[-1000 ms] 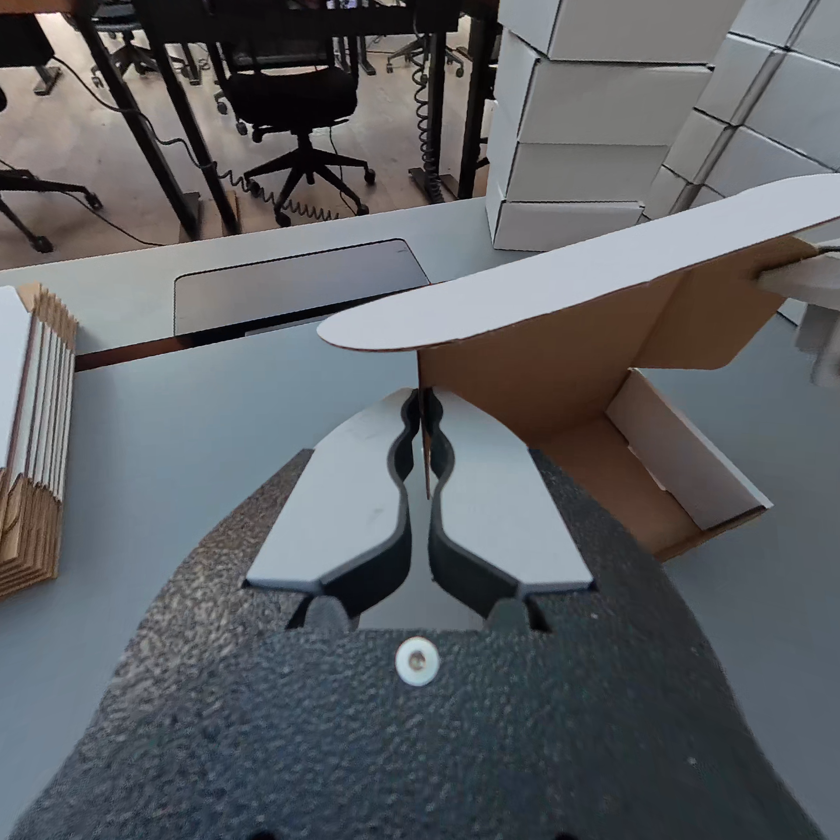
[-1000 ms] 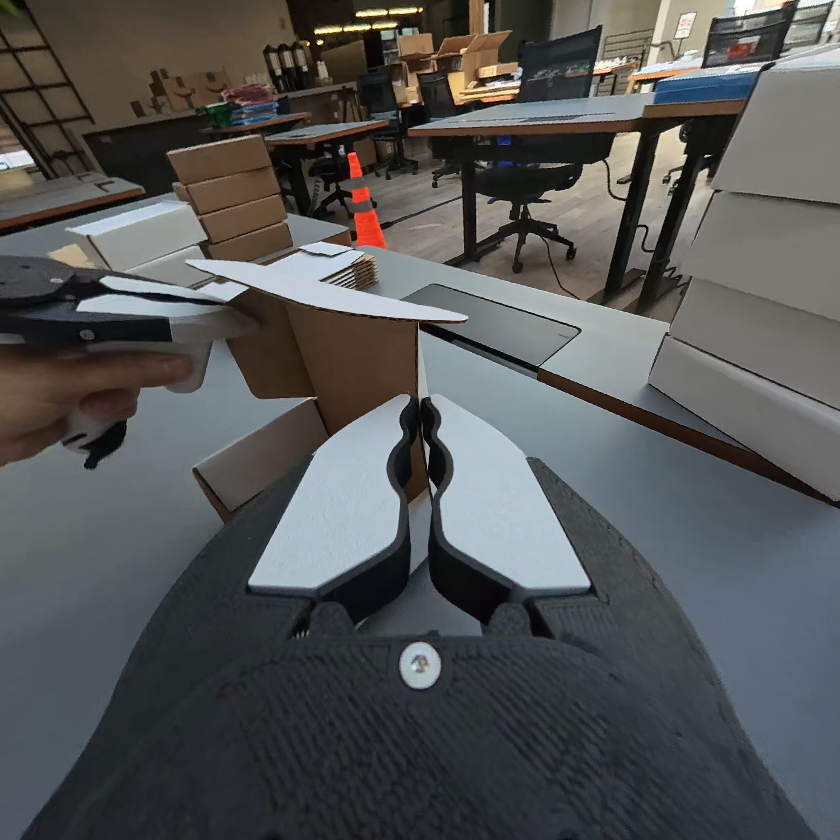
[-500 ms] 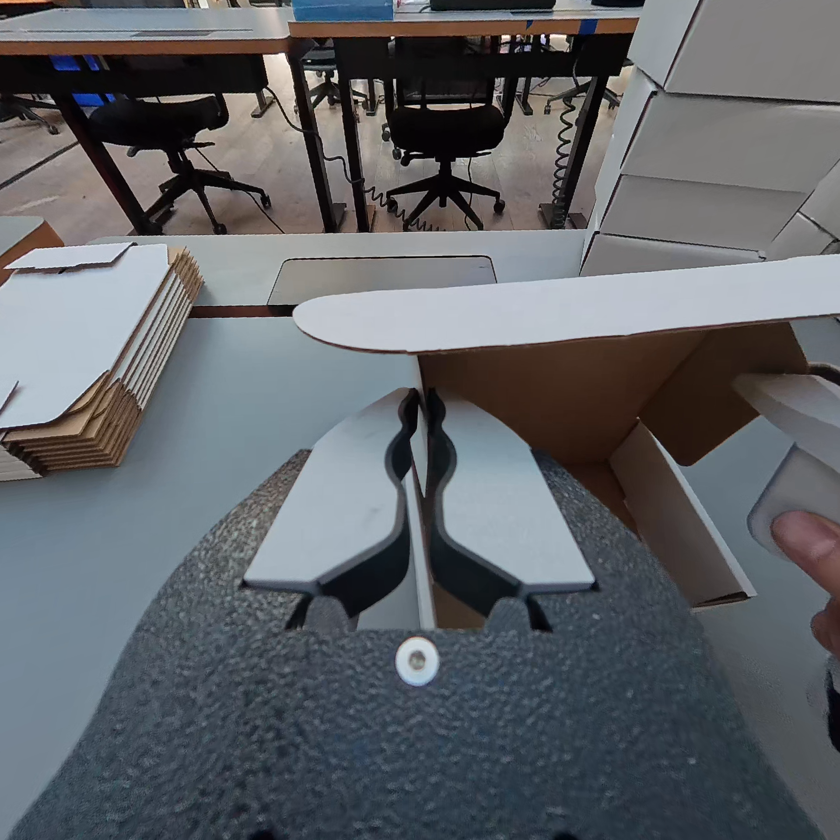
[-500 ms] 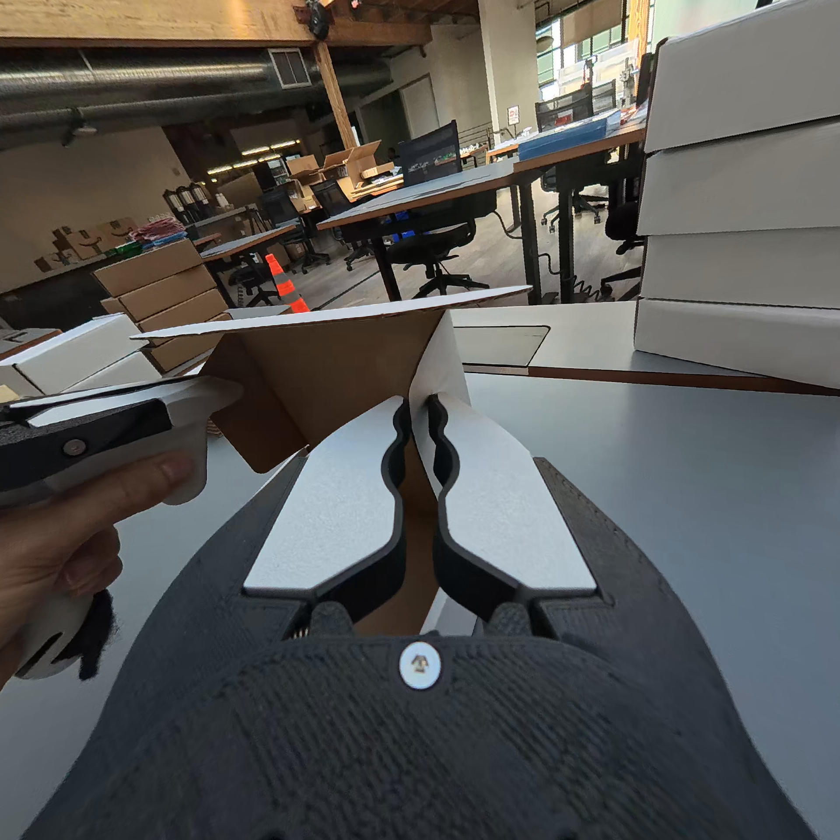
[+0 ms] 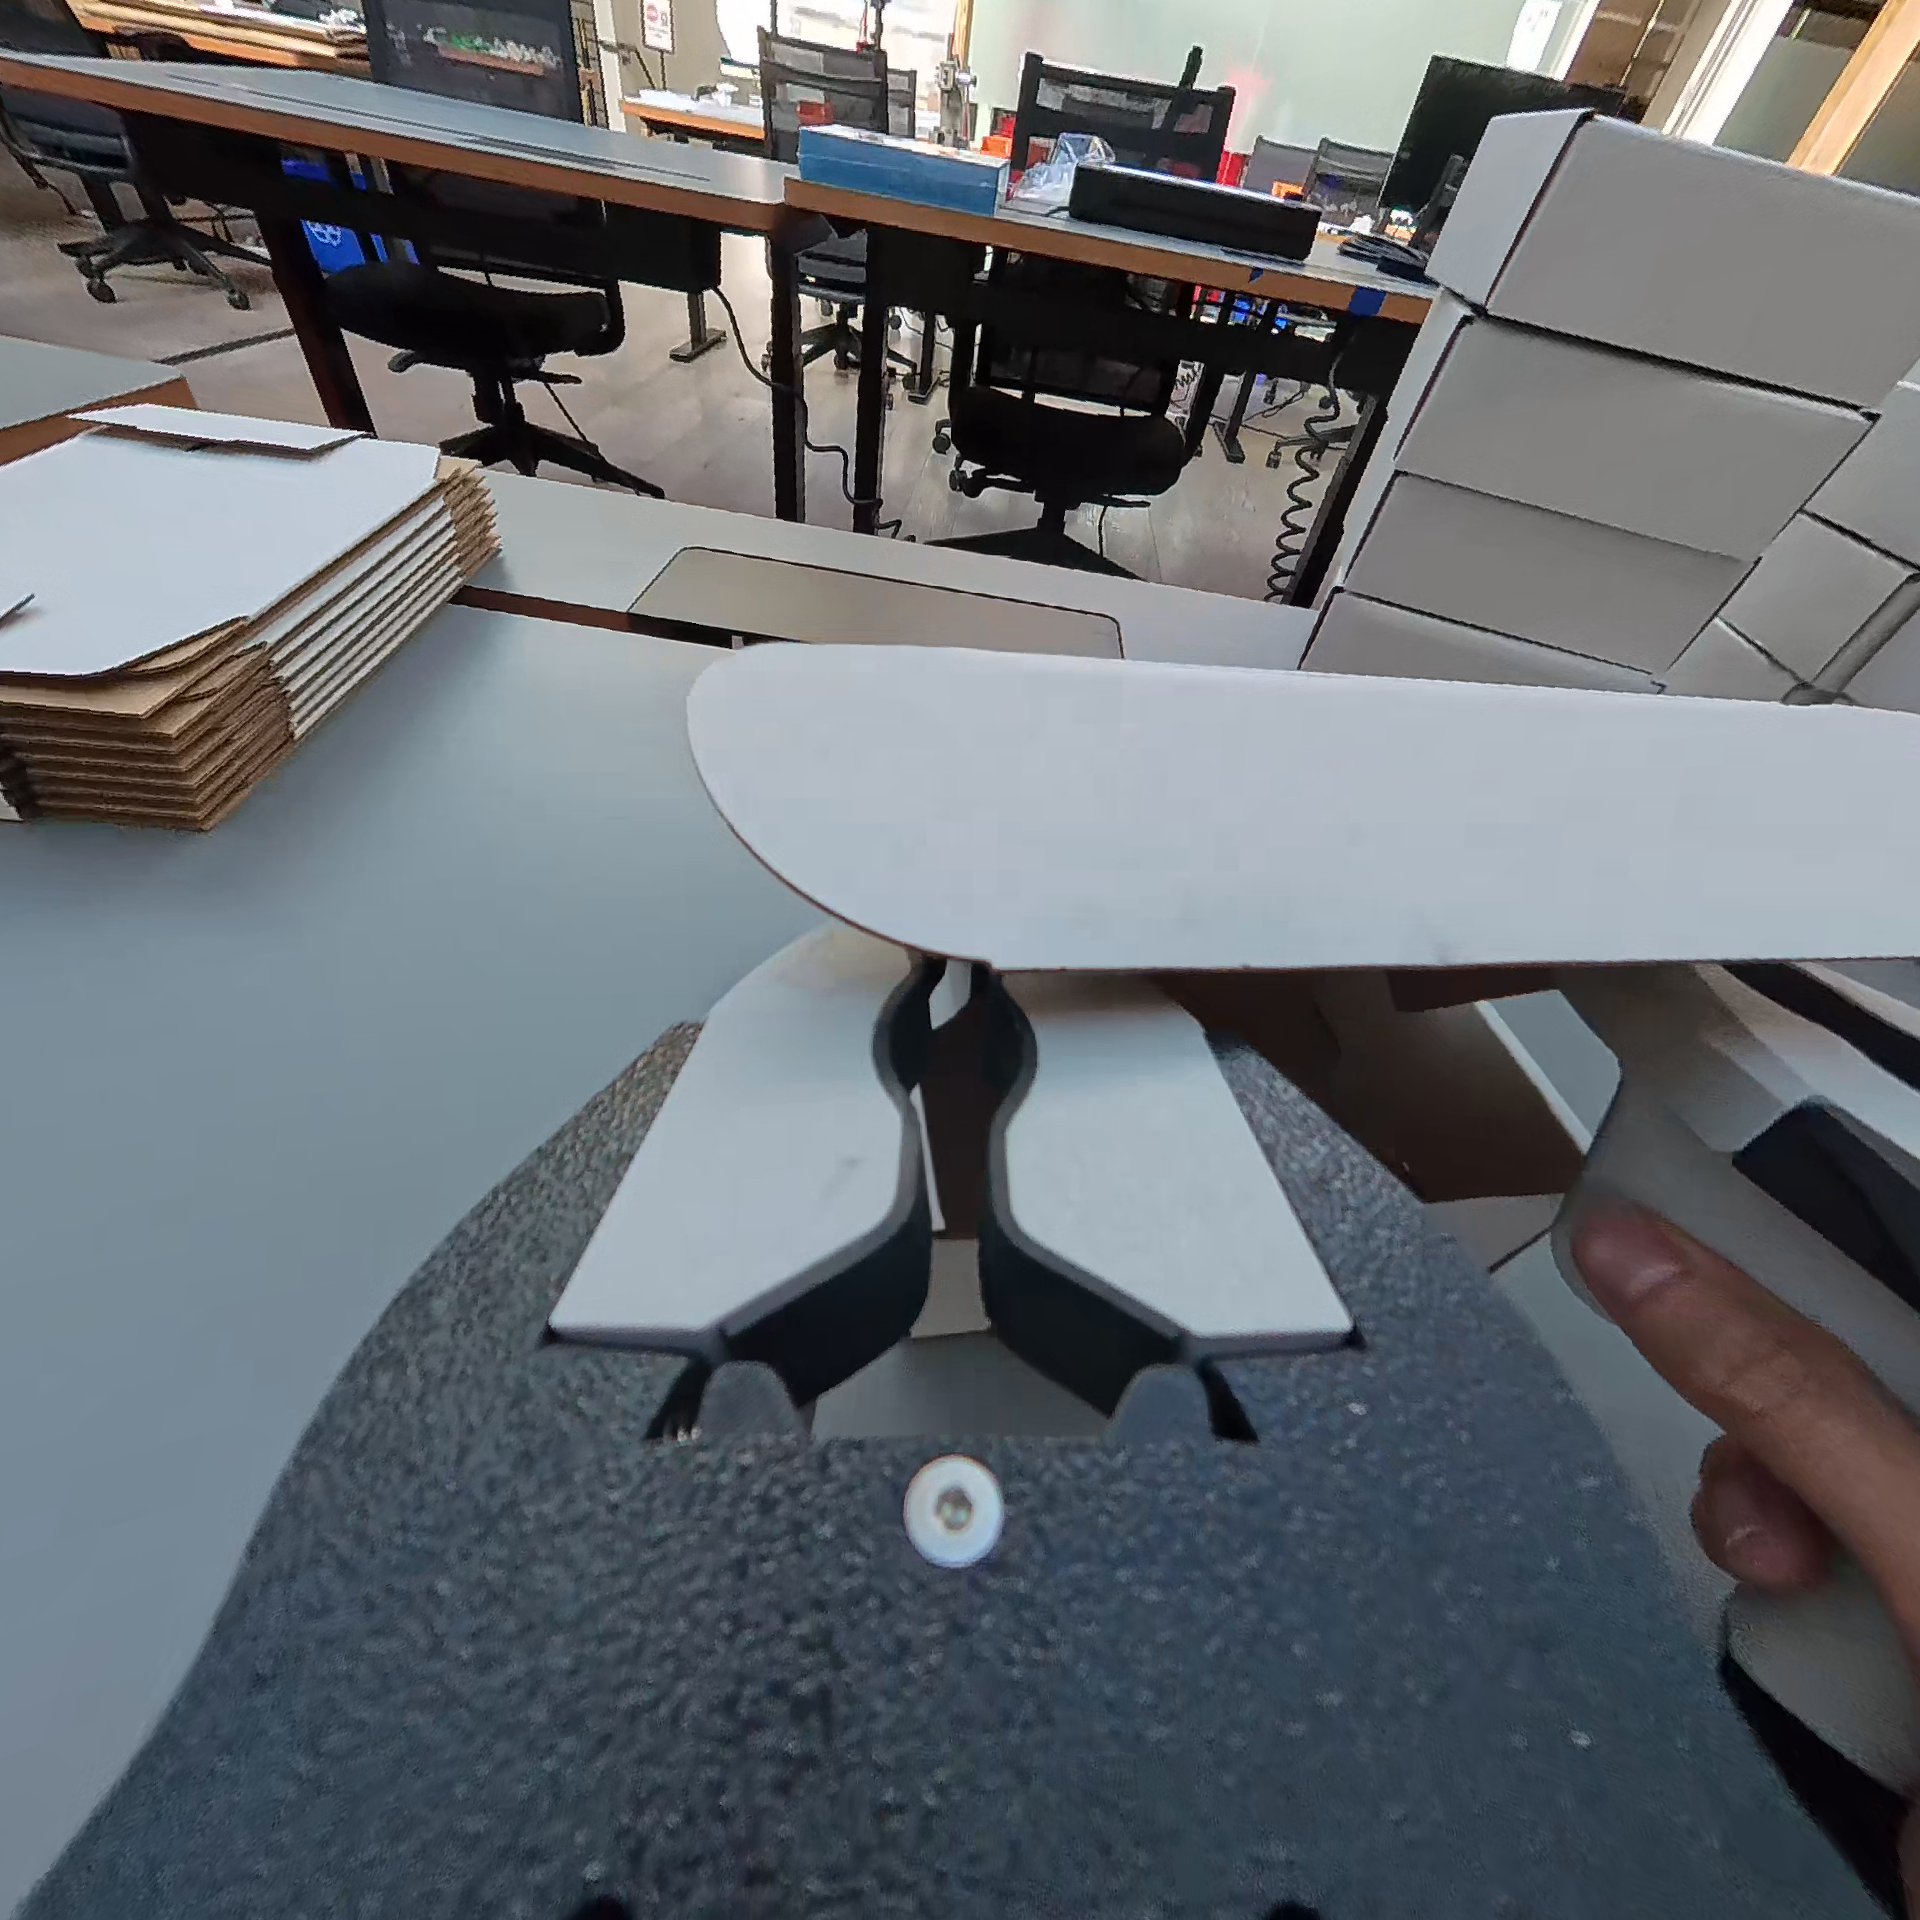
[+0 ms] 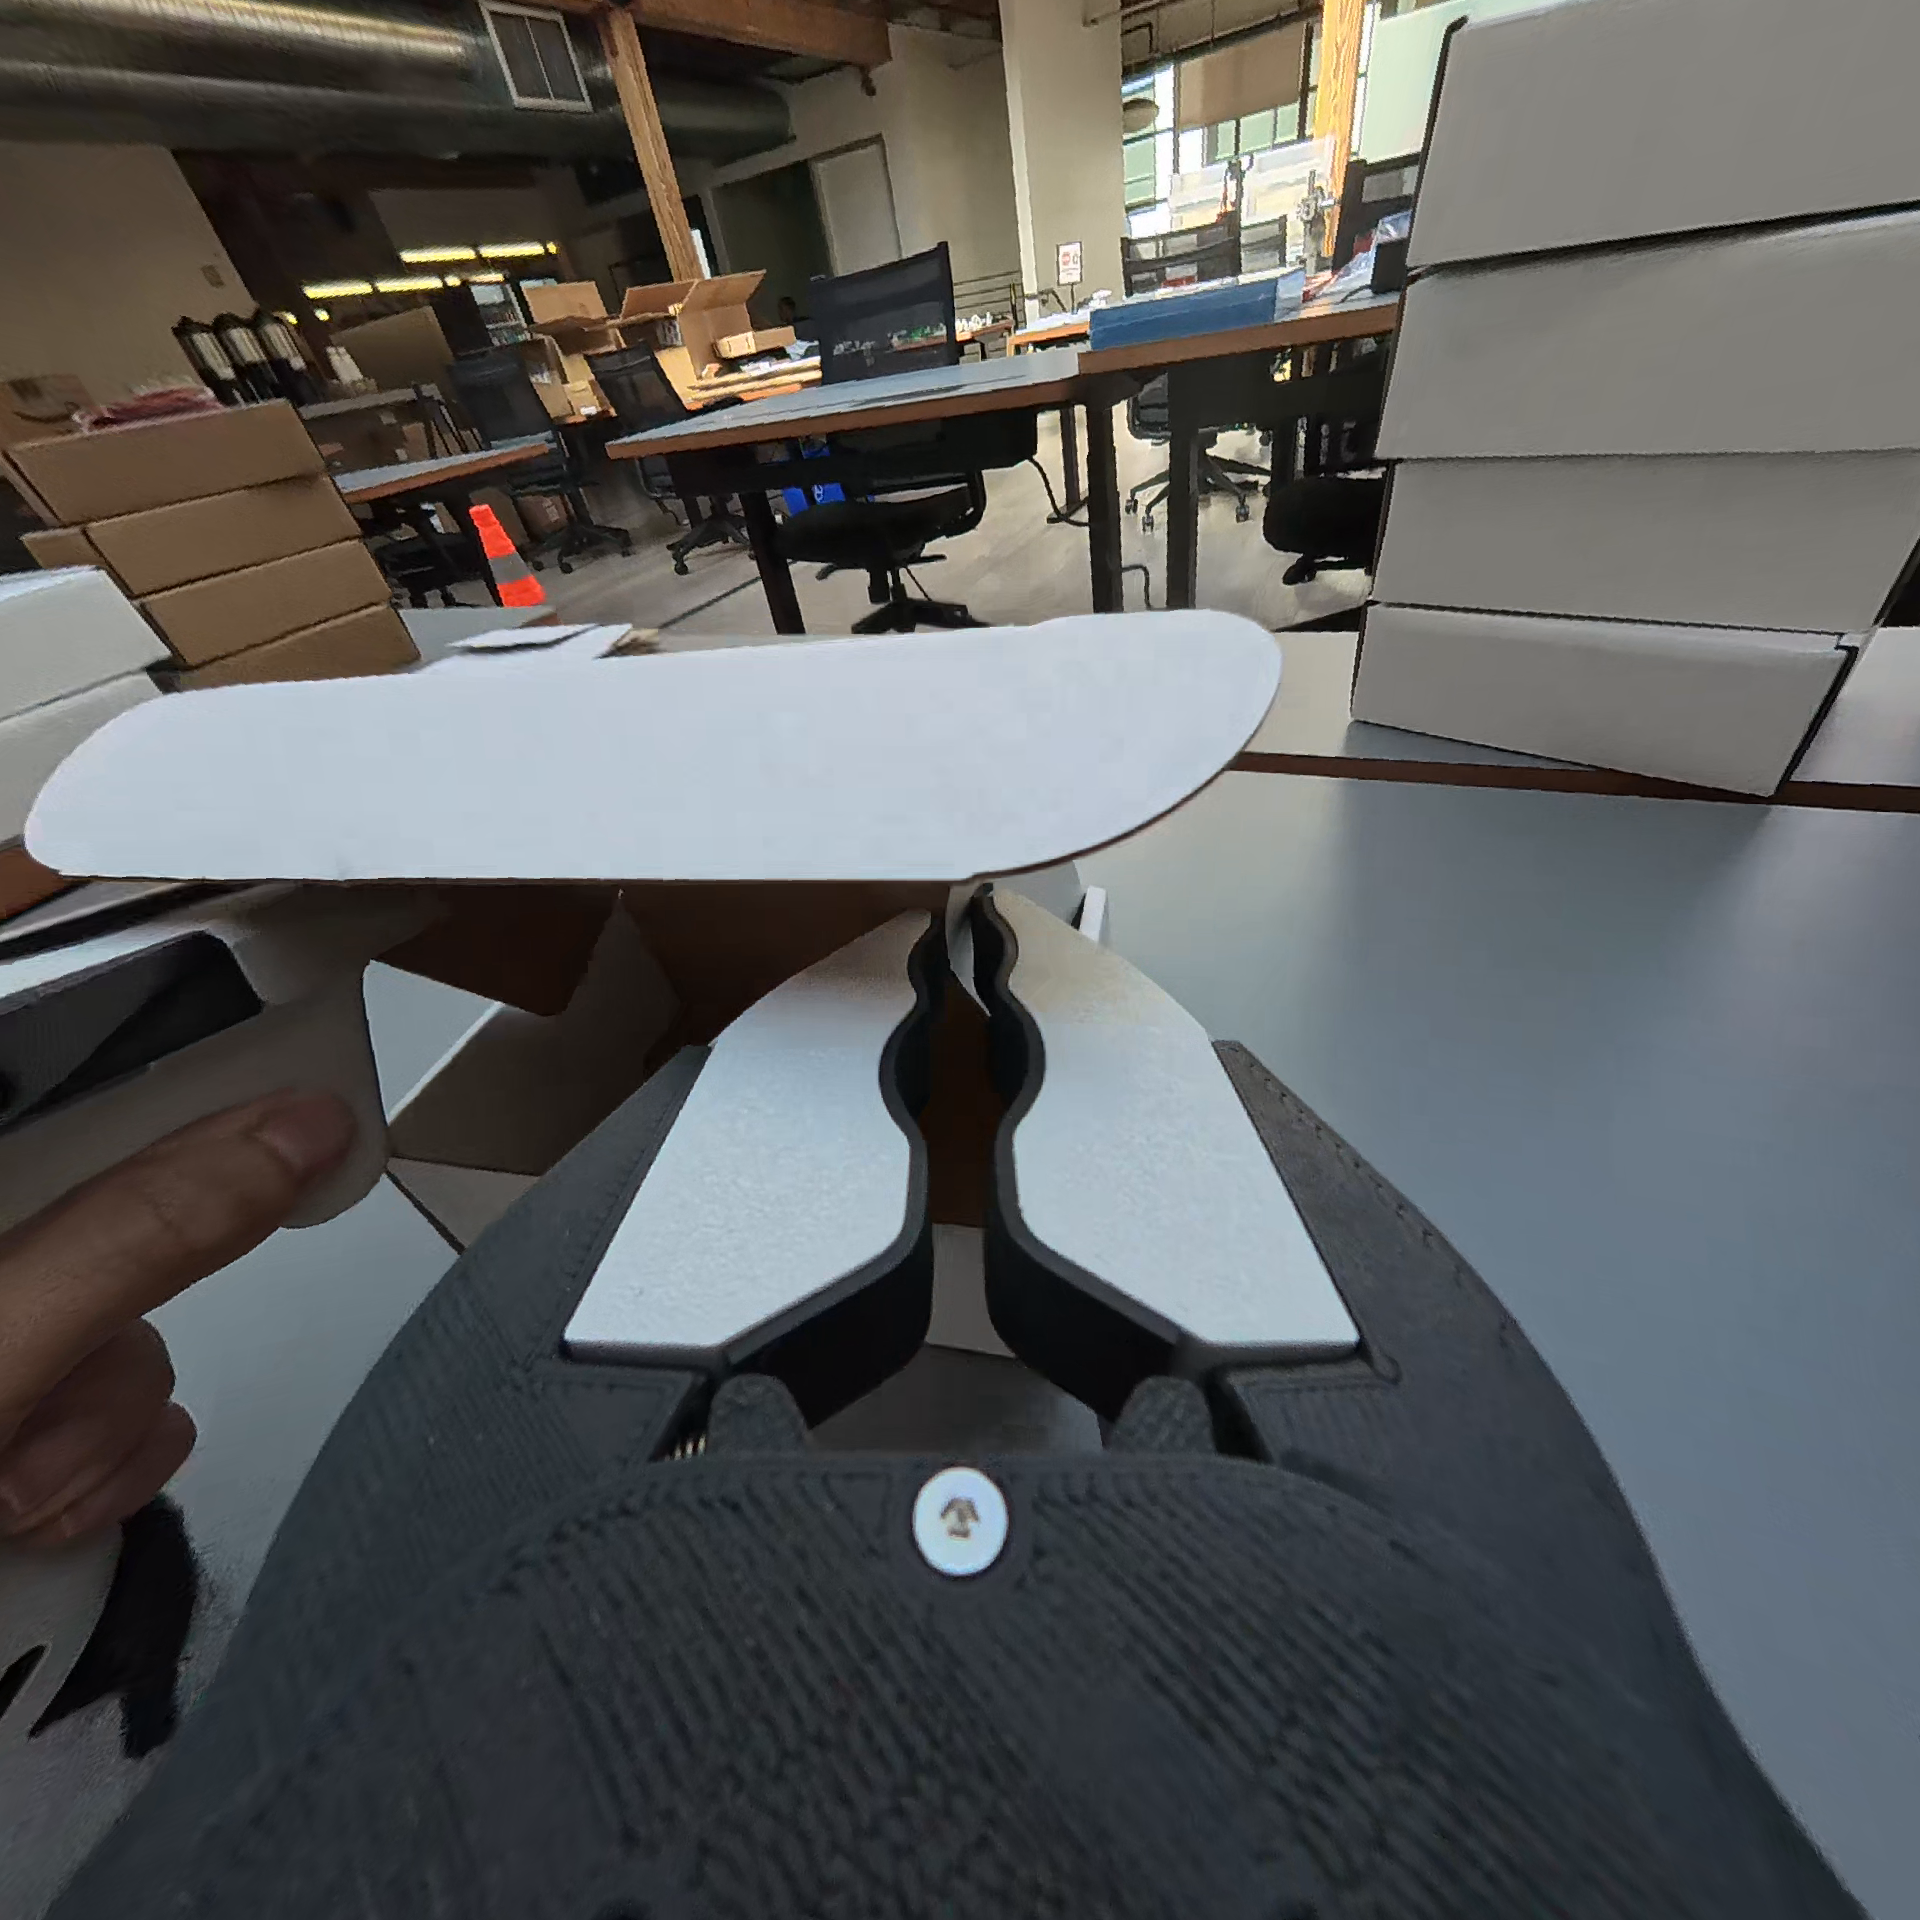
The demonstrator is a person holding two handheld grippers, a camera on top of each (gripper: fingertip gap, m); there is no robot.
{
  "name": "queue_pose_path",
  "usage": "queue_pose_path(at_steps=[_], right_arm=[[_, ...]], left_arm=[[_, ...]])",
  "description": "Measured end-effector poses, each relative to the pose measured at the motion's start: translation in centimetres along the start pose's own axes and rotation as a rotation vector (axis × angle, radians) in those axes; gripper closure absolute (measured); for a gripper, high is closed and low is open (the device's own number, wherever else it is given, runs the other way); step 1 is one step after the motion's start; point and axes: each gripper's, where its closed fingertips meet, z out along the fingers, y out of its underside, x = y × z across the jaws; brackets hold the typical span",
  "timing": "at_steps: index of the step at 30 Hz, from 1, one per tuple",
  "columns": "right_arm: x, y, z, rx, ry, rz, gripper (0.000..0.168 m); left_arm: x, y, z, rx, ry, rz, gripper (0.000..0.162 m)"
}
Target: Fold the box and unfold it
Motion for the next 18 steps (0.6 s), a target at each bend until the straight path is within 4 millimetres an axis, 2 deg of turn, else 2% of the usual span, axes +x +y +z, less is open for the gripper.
queue_pose_path(at_steps=[10,18], right_arm=[[0.9,3.5,-1.6,-0.269,0.032,-0.157,0.166],[1.2,4.1,-1.8,-0.301,0.045,-0.198,0.166]], left_arm=[[0.0,3.9,-1.5,-0.139,0.051,0.080,0.157],[0.3,4.5,-1.8,-0.195,0.107,0.076,0.154]])
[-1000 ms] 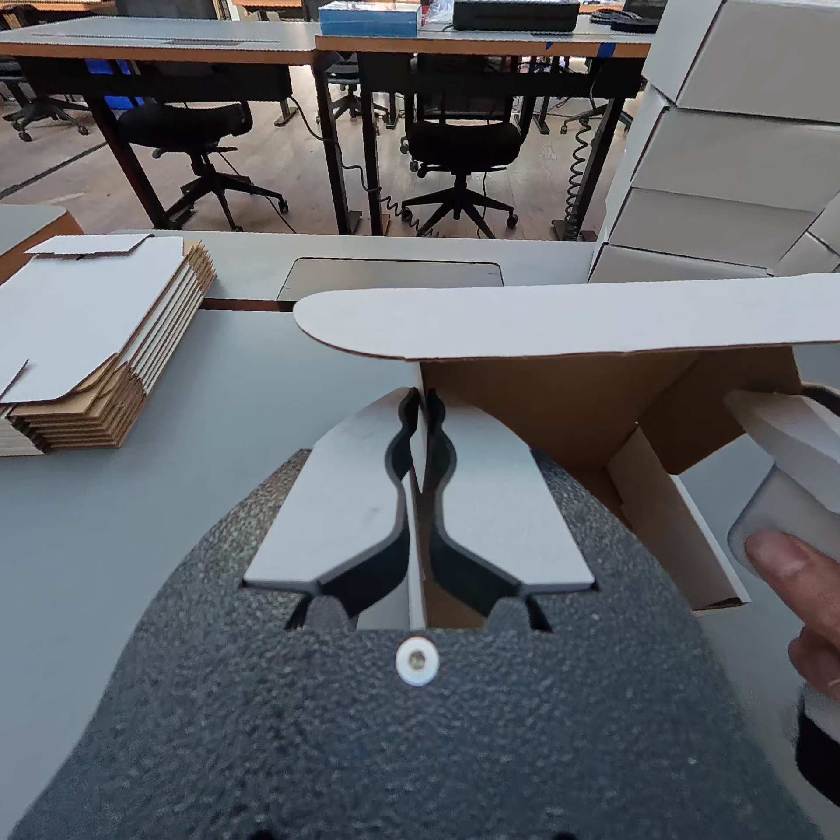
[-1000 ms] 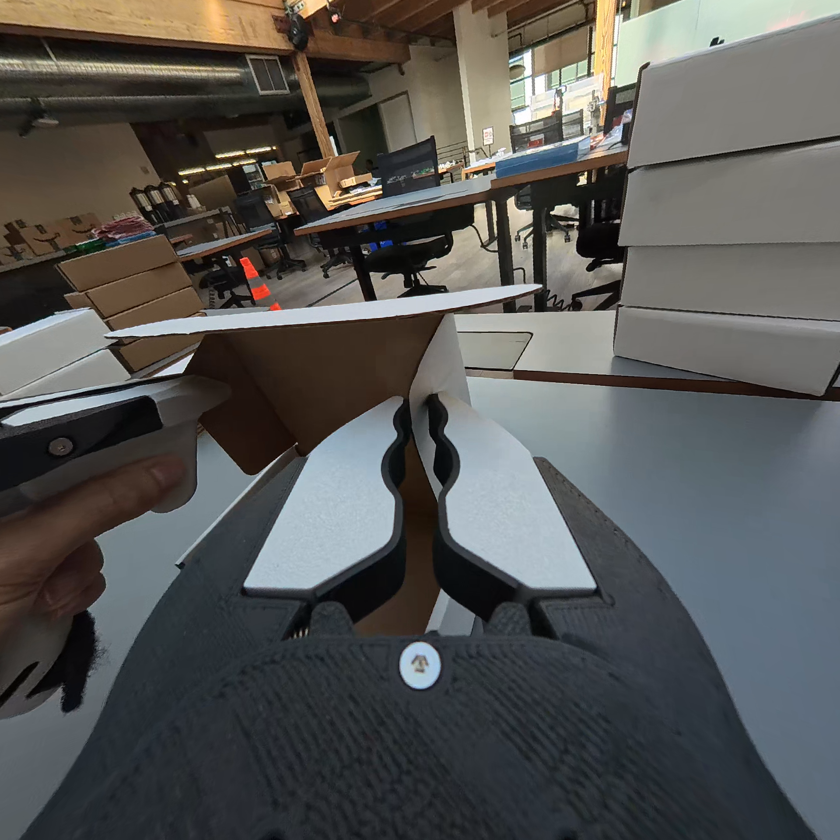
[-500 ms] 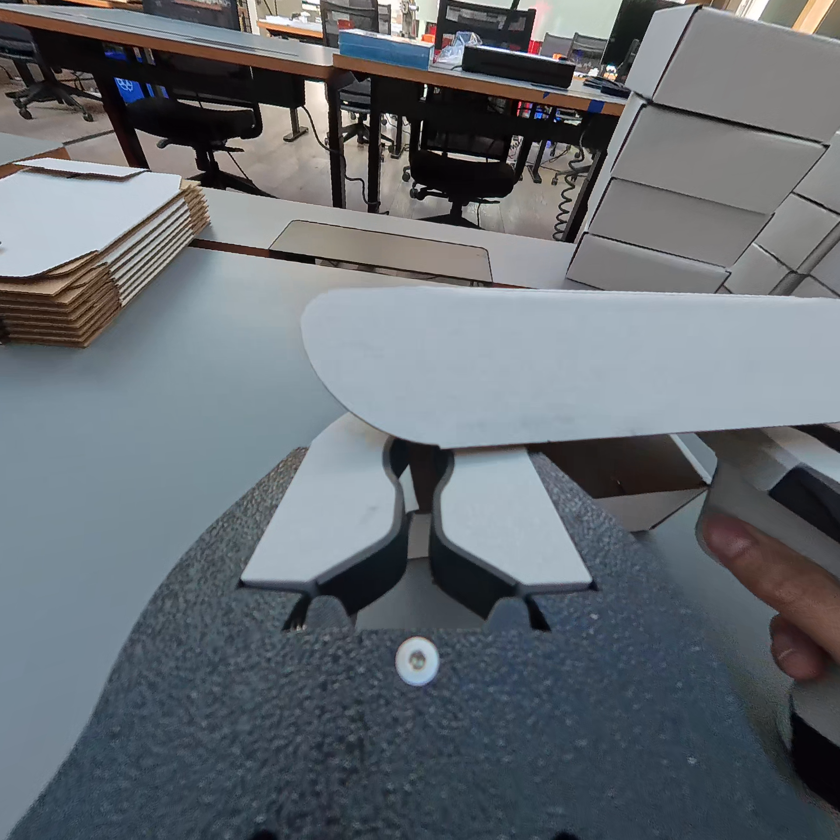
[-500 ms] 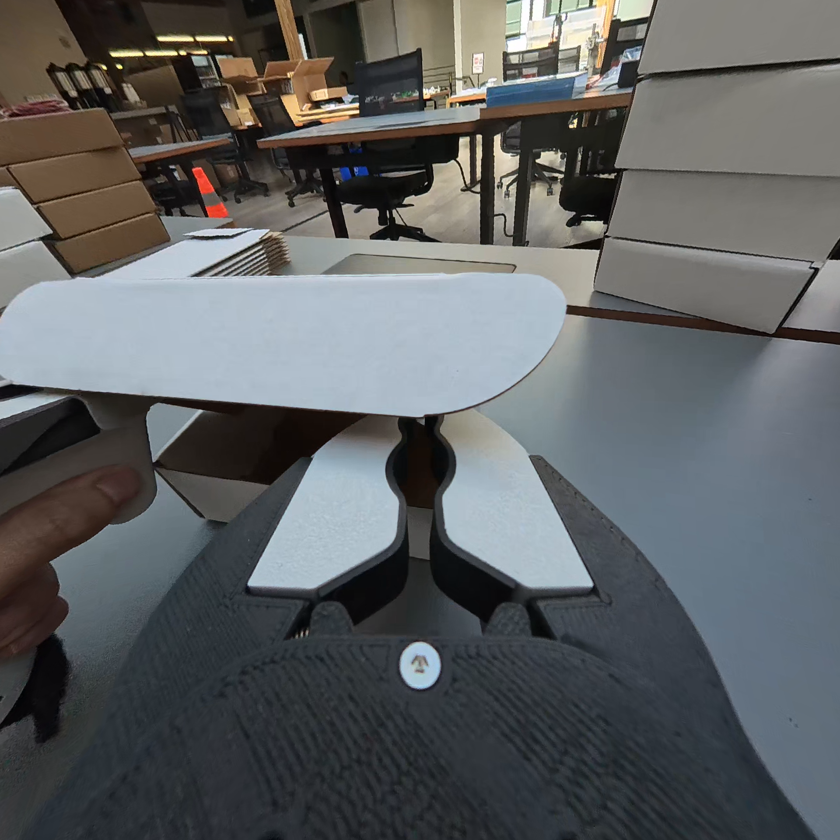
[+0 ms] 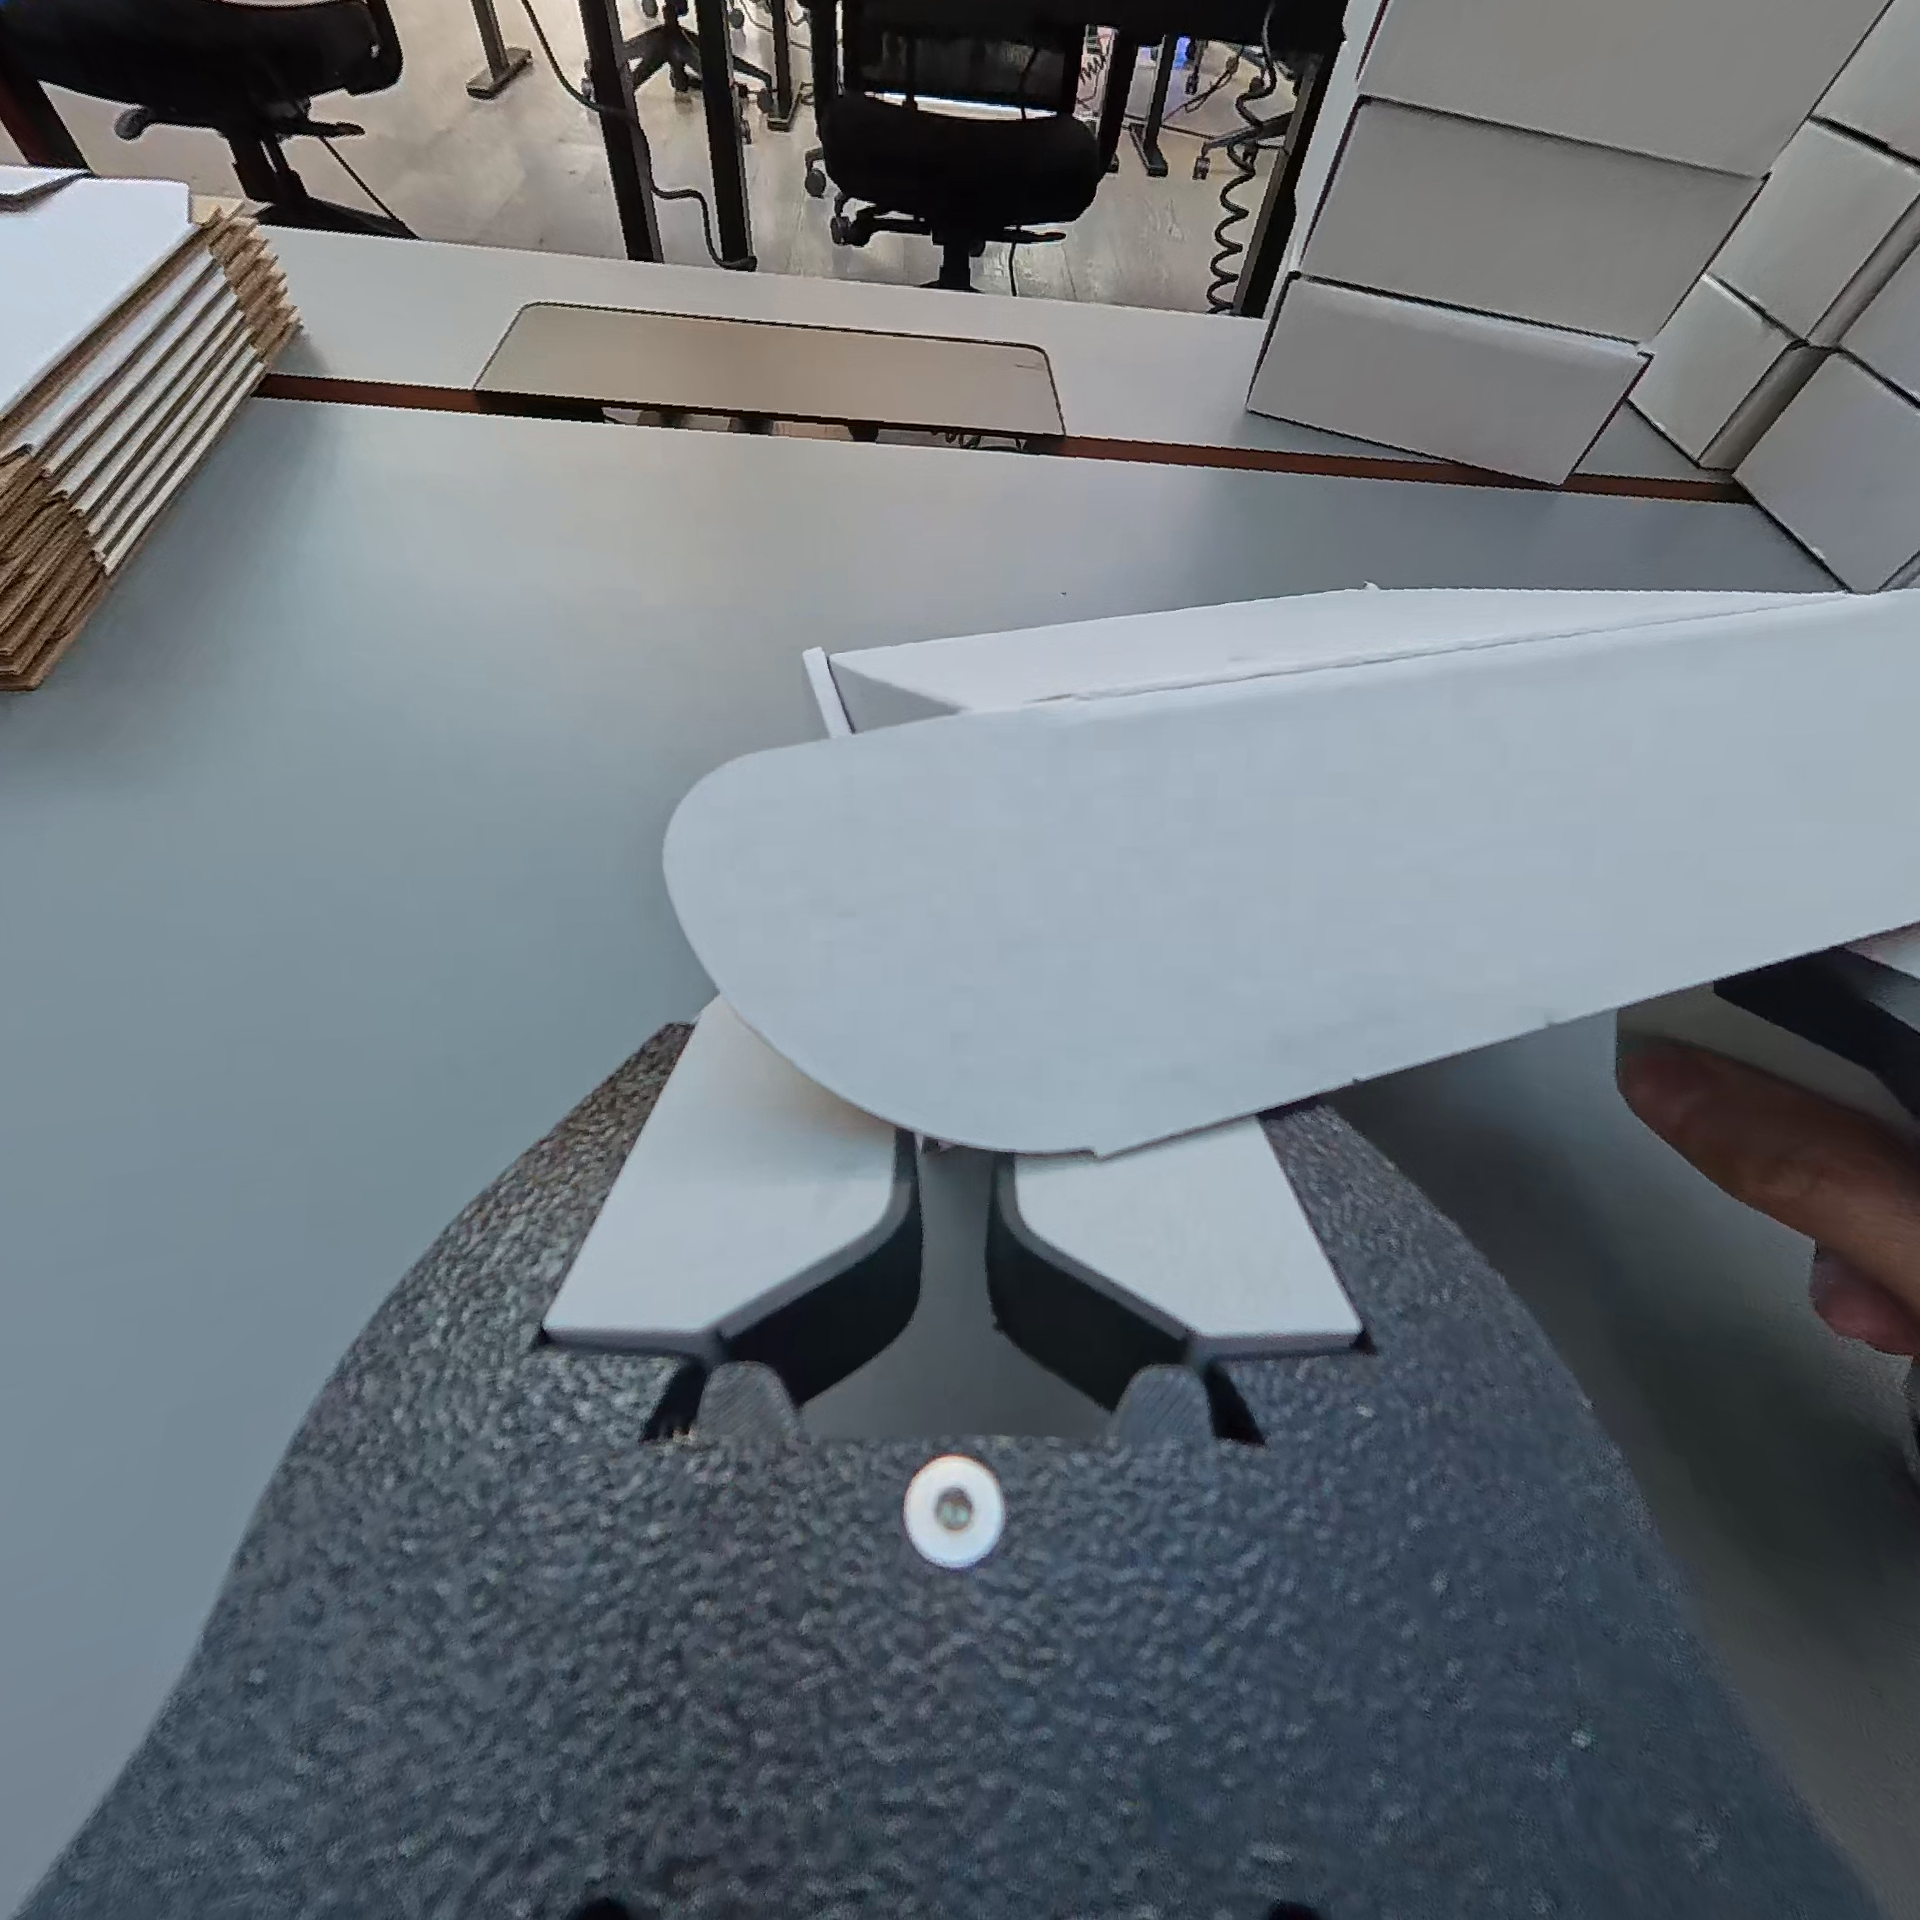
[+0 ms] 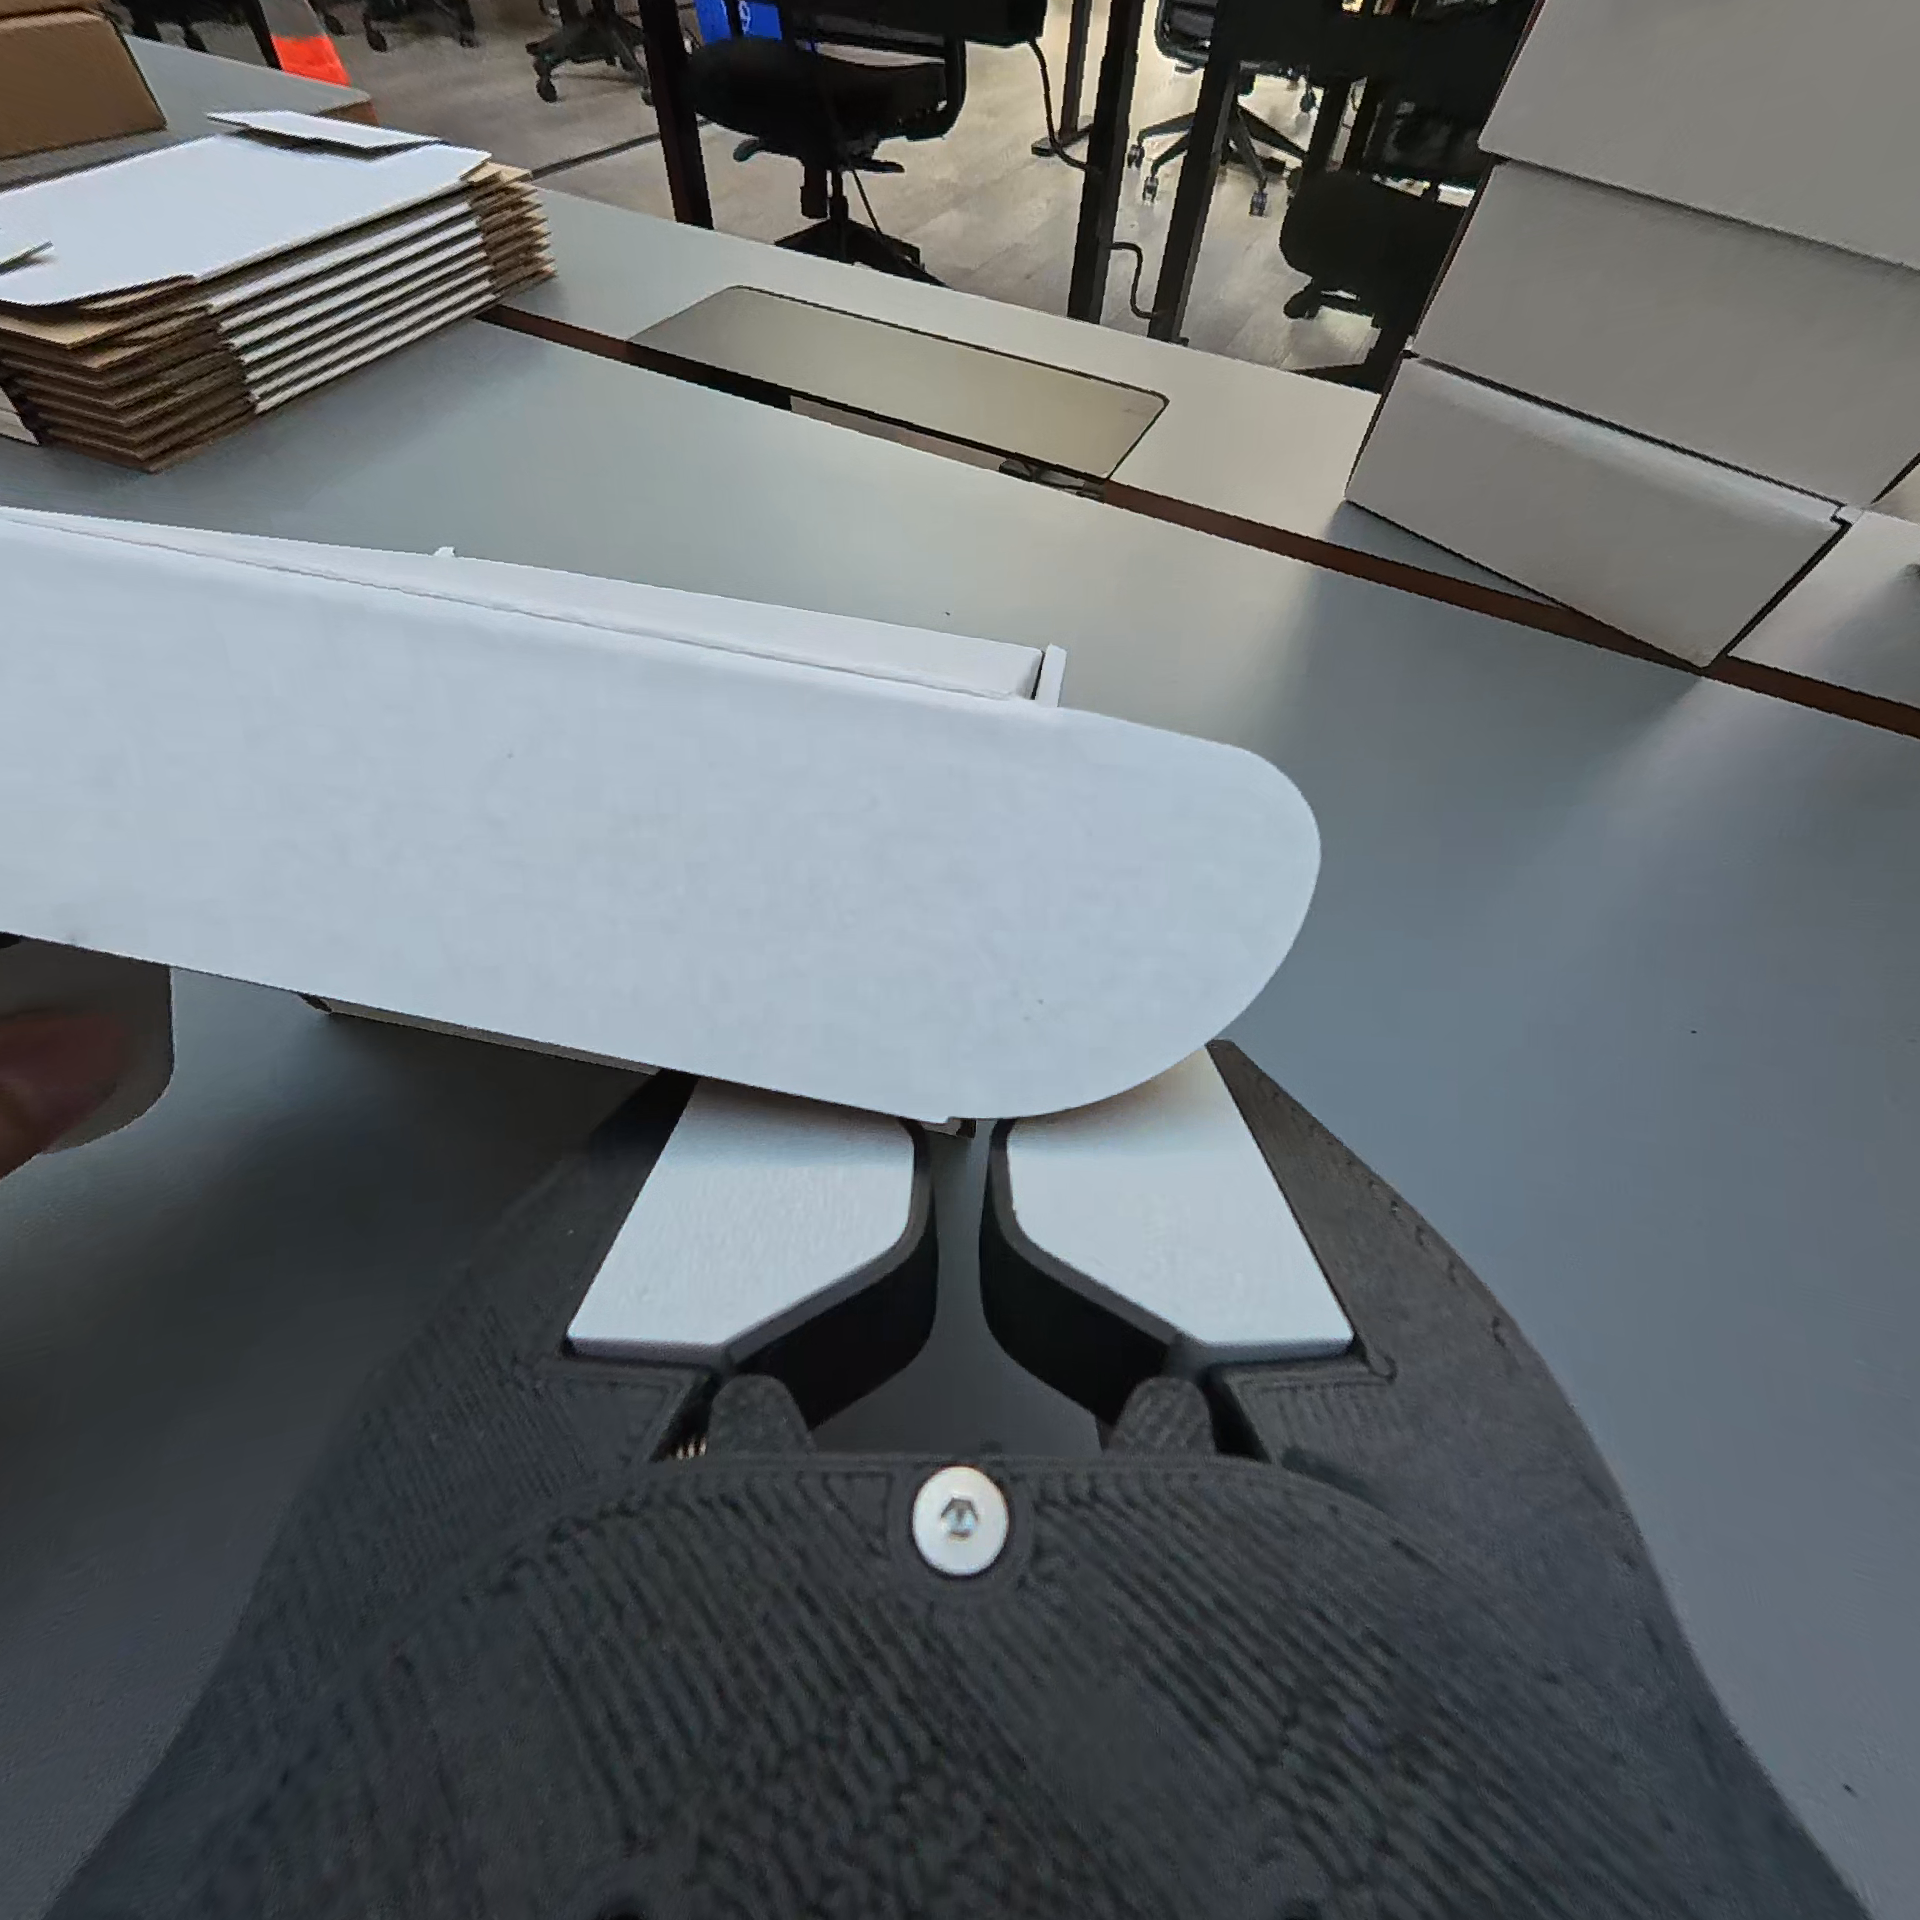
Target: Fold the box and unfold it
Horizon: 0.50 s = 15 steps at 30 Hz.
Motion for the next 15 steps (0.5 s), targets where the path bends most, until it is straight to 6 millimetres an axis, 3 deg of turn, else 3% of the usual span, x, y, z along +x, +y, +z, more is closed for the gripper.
queue_pose_path(at_steps=[5,10,13,15], right_arm=[[0.1,0.0,0.0,-0.001,-0.008,0.001,0.166],[0.1,0.1,0.0,-0.005,0.012,-0.055,0.165],[0.1,0.0,-0.1,0.002,-0.003,-0.052,0.166],[0.1,0.0,0.0,0.002,-0.013,-0.046,0.166]], left_arm=[[0.6,-0.3,-0.7,0.024,0.130,0.032,0.142],[-0.3,0.2,-3.1,0.019,0.225,0.206,0.129],[-1.9,0.8,-5.2,-0.005,0.305,0.351,0.131],[-2.4,0.4,-7.0,-0.027,0.451,0.370,0.146]])
